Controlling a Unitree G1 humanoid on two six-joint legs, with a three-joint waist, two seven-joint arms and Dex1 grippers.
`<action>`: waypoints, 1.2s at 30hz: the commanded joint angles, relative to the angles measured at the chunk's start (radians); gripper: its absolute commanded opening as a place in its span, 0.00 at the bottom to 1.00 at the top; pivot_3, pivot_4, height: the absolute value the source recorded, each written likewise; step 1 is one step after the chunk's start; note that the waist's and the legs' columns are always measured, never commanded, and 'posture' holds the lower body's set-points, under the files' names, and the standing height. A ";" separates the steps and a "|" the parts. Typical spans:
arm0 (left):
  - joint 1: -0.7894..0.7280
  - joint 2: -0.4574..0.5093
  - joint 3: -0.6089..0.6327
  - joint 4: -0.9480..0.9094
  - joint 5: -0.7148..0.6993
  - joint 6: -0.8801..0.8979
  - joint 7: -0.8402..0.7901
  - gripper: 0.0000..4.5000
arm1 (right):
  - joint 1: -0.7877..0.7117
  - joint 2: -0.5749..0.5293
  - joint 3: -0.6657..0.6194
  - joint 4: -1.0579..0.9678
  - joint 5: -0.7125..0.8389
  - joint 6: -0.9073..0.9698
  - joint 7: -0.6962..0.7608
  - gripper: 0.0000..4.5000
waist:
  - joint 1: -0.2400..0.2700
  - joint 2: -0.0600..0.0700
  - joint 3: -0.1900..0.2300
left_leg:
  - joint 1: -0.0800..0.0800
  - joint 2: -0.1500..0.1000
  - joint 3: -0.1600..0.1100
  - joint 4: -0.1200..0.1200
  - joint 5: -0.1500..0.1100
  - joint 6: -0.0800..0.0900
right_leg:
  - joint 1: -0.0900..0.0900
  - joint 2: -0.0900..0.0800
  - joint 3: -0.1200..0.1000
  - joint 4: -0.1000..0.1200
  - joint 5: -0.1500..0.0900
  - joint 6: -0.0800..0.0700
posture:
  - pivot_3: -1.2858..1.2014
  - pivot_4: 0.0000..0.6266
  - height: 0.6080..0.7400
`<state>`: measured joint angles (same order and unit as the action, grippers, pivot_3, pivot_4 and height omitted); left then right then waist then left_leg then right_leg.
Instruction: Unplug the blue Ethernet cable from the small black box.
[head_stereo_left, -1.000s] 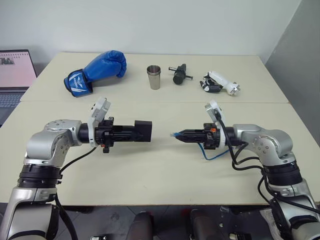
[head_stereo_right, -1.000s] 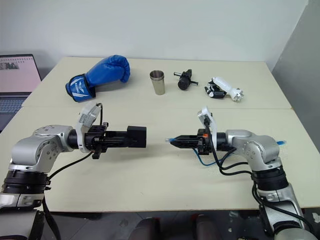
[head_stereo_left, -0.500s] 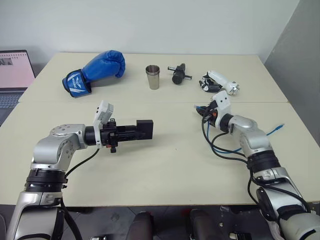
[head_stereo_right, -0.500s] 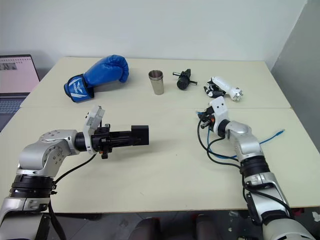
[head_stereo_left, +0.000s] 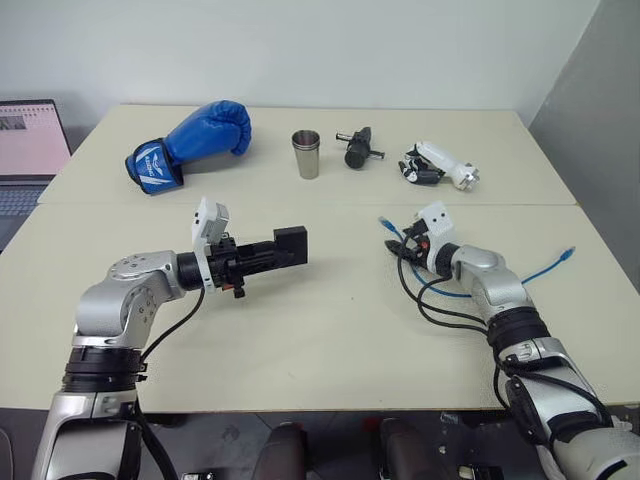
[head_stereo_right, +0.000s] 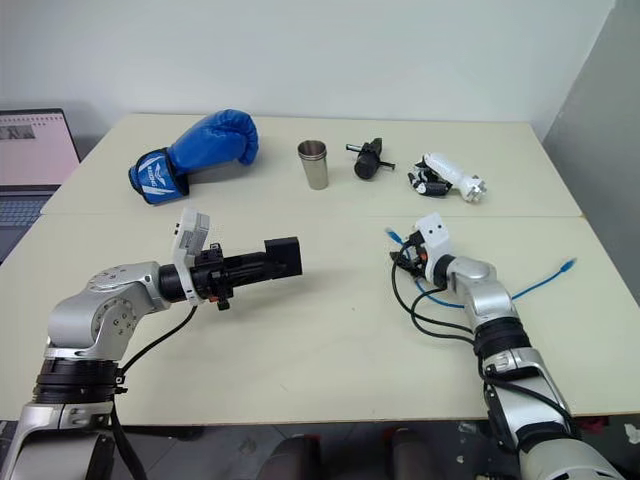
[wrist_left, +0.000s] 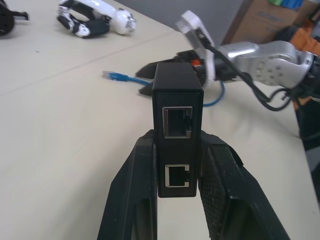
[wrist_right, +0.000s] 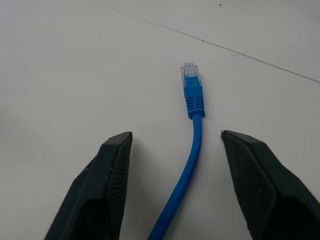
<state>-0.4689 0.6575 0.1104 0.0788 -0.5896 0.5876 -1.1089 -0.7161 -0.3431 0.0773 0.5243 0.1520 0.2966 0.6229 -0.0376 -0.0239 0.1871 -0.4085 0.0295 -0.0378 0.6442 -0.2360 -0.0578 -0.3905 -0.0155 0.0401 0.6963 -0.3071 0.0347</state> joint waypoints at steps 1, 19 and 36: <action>-0.017 -0.021 0.059 -0.021 0.008 -0.042 0.086 0.17 | 0.026 -0.057 -0.007 -0.245 0.048 0.030 0.103 0.91 | 0.002 0.000 0.000 | 0.000 0.000 0.000 0.000 0.000 0.000 | 0.000 0.000 0.000 0.000 0.000 0.000 | 0.52 0.24 1.00; 0.072 -0.189 0.110 0.202 0.287 -0.424 0.540 0.17 | 0.082 -0.112 0.149 -0.657 0.136 0.235 0.274 1.00 | 0.007 0.000 0.000 | 0.001 -0.001 -0.004 0.001 0.000 0.000 | 0.001 -0.002 -0.001 0.000 0.000 0.000 | 0.52 0.24 1.00; 0.157 -0.208 0.114 0.213 0.274 -0.406 0.572 0.35 | 0.074 -0.127 0.164 -0.702 0.172 0.285 0.347 1.00 | 0.004 0.000 0.000 | 0.002 -0.001 -0.006 0.000 0.000 0.000 | 0.002 -0.001 -0.001 0.000 0.000 0.000 | 0.52 0.24 1.00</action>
<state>-0.3238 0.4543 0.2095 0.3097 -0.3007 0.1705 -0.5355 -0.6228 -0.4642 0.2552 -0.1392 0.3052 0.5810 0.9601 -0.0336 -0.0239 0.1870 -0.4067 0.0286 -0.0433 0.6446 -0.2360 -0.0578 -0.3887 -0.0168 0.0391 0.6967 -0.3070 0.0349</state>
